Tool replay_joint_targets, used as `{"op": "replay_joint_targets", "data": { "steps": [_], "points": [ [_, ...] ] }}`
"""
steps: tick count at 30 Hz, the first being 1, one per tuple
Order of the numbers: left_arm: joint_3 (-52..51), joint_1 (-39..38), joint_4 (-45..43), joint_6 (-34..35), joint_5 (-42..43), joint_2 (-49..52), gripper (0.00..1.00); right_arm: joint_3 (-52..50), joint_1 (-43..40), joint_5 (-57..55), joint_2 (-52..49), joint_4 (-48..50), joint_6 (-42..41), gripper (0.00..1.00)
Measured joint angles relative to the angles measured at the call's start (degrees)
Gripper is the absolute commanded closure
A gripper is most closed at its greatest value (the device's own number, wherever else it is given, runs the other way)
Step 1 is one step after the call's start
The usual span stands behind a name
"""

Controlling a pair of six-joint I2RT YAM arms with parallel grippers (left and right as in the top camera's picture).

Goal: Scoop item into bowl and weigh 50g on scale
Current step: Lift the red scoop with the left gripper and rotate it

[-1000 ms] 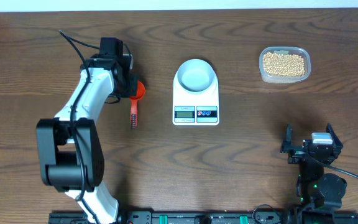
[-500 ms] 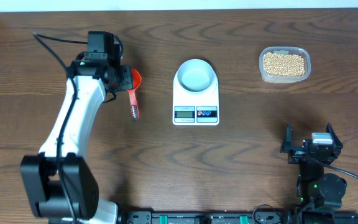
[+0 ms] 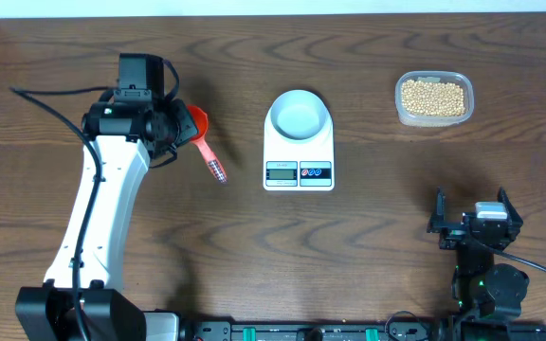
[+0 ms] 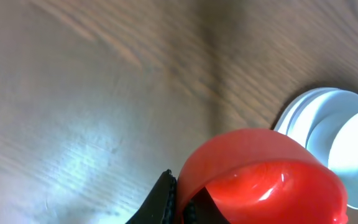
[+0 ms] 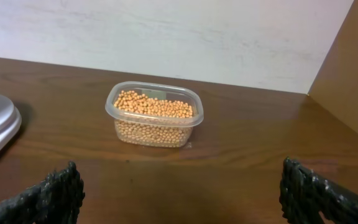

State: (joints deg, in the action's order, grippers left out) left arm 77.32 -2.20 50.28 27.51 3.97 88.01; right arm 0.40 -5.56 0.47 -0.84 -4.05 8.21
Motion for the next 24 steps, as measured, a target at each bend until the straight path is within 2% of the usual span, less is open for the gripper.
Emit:
{"op": "replay_joint_targets", "data": {
  "steps": [11, 24],
  "points": [
    [0.0, 0.0, 1.2, 5.2, 0.0, 0.0, 0.93, 0.0, 0.0, 0.0, 0.0, 0.0, 0.0, 0.01],
    [0.0, 0.0, 3.2, 23.7, 0.2, 0.0, 0.93, 0.0, 0.0, 0.0, 0.0, 0.0, 0.0, 0.01]
  ]
}}
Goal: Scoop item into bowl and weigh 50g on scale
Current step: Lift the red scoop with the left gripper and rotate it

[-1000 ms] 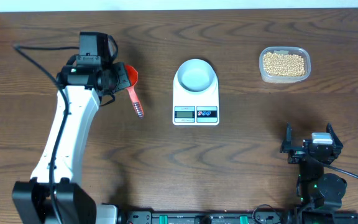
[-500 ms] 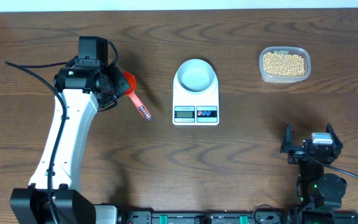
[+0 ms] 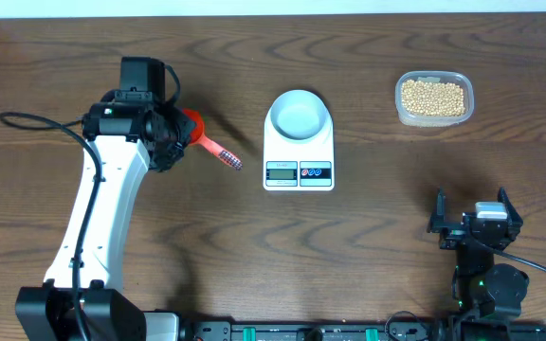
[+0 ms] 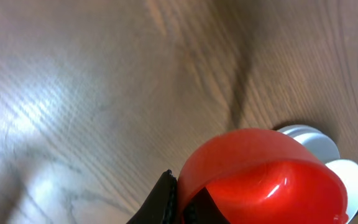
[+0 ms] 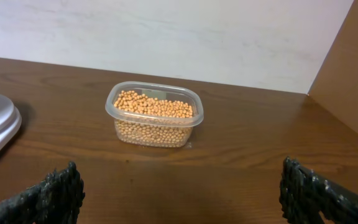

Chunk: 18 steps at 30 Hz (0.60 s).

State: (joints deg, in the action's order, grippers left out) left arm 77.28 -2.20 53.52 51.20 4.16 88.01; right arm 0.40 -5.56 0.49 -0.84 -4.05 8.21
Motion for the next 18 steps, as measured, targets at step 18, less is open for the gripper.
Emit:
{"op": "replay_joint_targets", "data": {
  "steps": [18],
  "points": [
    [0.0, 0.0, 3.3, 8.8, 0.0, 0.0, 0.93, 0.0, 0.0, -1.0, 0.0, 0.0, 1.7, 0.01]
  ]
}}
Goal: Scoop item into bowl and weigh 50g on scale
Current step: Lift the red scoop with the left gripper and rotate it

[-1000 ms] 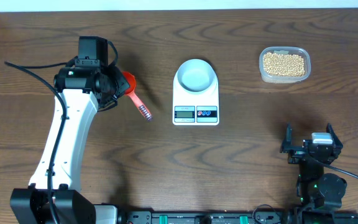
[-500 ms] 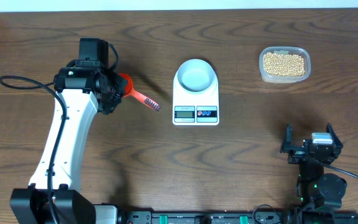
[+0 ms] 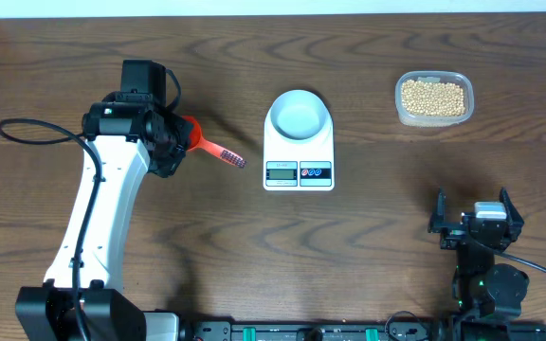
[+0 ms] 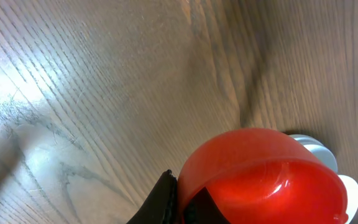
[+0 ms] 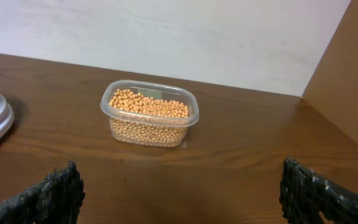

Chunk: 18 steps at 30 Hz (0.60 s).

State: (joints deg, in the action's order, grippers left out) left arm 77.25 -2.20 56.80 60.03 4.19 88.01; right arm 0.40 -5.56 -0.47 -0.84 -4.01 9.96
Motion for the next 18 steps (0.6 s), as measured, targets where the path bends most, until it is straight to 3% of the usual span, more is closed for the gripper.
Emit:
{"op": "replay_joint_targets", "data": {
  "steps": [12, 18],
  "points": [
    [0.0, 0.0, 0.7, 0.0, 0.0, 0.0, 0.93, 0.0, 0.0, -0.3, 0.0, 0.9, 0.2, 0.01],
    [0.0, 0.0, 1.1, 1.1, 0.0, 0.0, 0.93, 0.0, 0.0, 4.4, 0.0, 8.2, -3.6, 0.01]
  ]
}}
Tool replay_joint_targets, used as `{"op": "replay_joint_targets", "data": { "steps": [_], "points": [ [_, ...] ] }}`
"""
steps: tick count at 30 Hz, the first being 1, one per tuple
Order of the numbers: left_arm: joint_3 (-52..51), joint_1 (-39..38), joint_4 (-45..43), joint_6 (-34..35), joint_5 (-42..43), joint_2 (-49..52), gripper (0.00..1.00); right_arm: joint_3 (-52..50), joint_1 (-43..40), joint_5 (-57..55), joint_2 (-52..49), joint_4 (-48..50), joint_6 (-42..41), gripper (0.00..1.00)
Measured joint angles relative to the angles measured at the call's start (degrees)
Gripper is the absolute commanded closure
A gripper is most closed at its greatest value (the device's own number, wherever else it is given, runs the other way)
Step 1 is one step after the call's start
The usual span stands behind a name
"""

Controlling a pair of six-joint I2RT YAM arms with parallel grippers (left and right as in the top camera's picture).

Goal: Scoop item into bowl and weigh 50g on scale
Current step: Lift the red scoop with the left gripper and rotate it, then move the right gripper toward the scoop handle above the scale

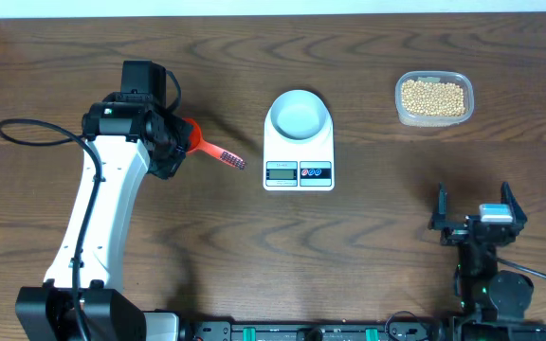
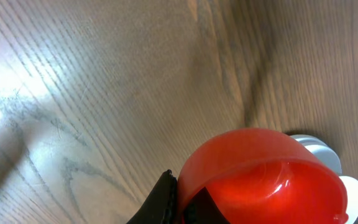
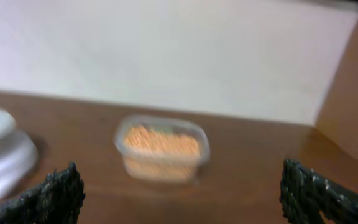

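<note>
My left gripper [image 1: 180, 140] is shut on a red scoop [image 1: 207, 145], whose handle points right toward the white scale [image 1: 299, 161]. The left wrist view shows the scoop's red cup [image 2: 263, 177] filling the lower right, empty, above bare wood. A white bowl [image 1: 299, 115] sits on the scale. The clear tub of yellow beans [image 1: 433, 98] stands at the far right; it appears blurred in the right wrist view [image 3: 161, 148]. My right gripper [image 1: 476, 210] stands open near the front right edge, nothing between its fingers [image 3: 61, 190].
The scale's display and buttons [image 1: 298, 171] face the front edge. A black cable [image 1: 36, 128] loops left of the left arm. A pale wall [image 3: 166, 56] rises behind the table in the right wrist view.
The right wrist has tilted or lifted: its view is now blurred and shows more wall, and the gripper looks shifted in the overhead view. The left gripper and scoop have barely moved.
The left gripper held the red scoop left of the scale with the handle pointing toward the front. By 1.2 s ago the scoop had turned so its handle points right. It has stayed so, while the open right gripper rested, then began moving.
</note>
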State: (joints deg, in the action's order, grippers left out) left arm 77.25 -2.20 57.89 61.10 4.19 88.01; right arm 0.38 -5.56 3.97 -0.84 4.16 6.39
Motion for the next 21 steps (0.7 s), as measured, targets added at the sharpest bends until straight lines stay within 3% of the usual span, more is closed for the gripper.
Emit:
{"op": "replay_joint_targets", "data": {
  "steps": [4, 11, 21],
  "points": [
    [0.0, 0.0, 0.2, 2.4, 0.0, 0.0, 0.93, 0.0, 0.0, 3.6, 0.0, 1.7, -4.4, 0.01],
    [0.0, 0.0, 0.2, 4.7, 1.2, 0.0, 0.92, 6.7, 0.0, 5.7, -2.6, -5.9, -13.5, 0.01],
    [0.0, 0.0, 0.2, 5.2, 1.9, 0.0, 0.93, 29.0, 0.0, 10.4, -24.3, -16.7, -16.3, 0.01]
  ]
}}
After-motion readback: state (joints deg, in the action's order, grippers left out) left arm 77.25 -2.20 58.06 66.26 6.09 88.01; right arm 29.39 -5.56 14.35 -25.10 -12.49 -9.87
